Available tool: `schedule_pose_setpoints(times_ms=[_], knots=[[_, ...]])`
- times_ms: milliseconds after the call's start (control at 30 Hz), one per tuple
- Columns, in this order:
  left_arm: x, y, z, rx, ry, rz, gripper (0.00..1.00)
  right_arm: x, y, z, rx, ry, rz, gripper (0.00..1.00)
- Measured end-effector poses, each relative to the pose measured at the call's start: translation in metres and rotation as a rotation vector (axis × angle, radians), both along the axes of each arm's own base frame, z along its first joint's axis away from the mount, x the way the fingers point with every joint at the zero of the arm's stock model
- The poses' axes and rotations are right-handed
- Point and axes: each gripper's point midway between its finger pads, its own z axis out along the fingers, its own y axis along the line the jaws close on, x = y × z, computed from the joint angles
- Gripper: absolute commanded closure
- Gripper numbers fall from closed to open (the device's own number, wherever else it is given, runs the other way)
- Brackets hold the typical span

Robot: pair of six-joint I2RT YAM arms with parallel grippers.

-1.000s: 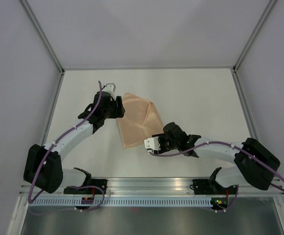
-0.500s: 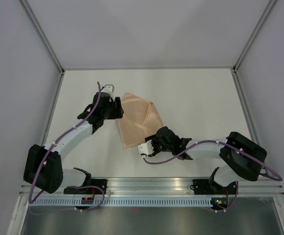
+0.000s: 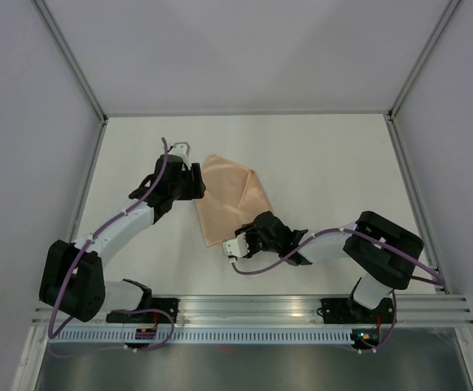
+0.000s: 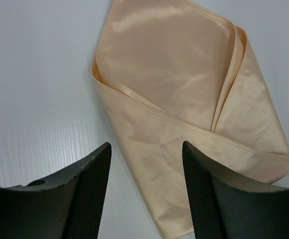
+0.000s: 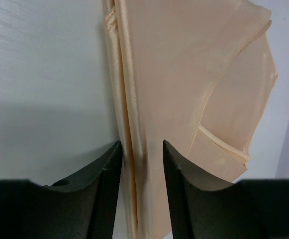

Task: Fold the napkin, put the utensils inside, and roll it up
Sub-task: Roll the napkin at the center of the board.

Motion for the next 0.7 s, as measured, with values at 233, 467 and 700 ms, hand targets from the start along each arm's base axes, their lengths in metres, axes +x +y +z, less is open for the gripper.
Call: schedule_pose_setpoints(times_ms=[233, 467, 700], knots=[[0.000, 0.000, 0.000, -0.004, 0.003, -0.004, 0.36, 0.007, 0.006, -0.002, 0.002, -0.028, 0.000, 0.65], [-0.001, -0.002, 0.000, -0.011, 0.004, -0.014, 0.36, 0.011, 0.010, -0.006, -0.026, -0.020, 0.003, 0.78], [-0.003, -0.006, -0.001, -0.026, 0.007, -0.034, 0.36, 0.011, 0.014, -0.009, -0.069, 0.042, 0.008, 0.98]])
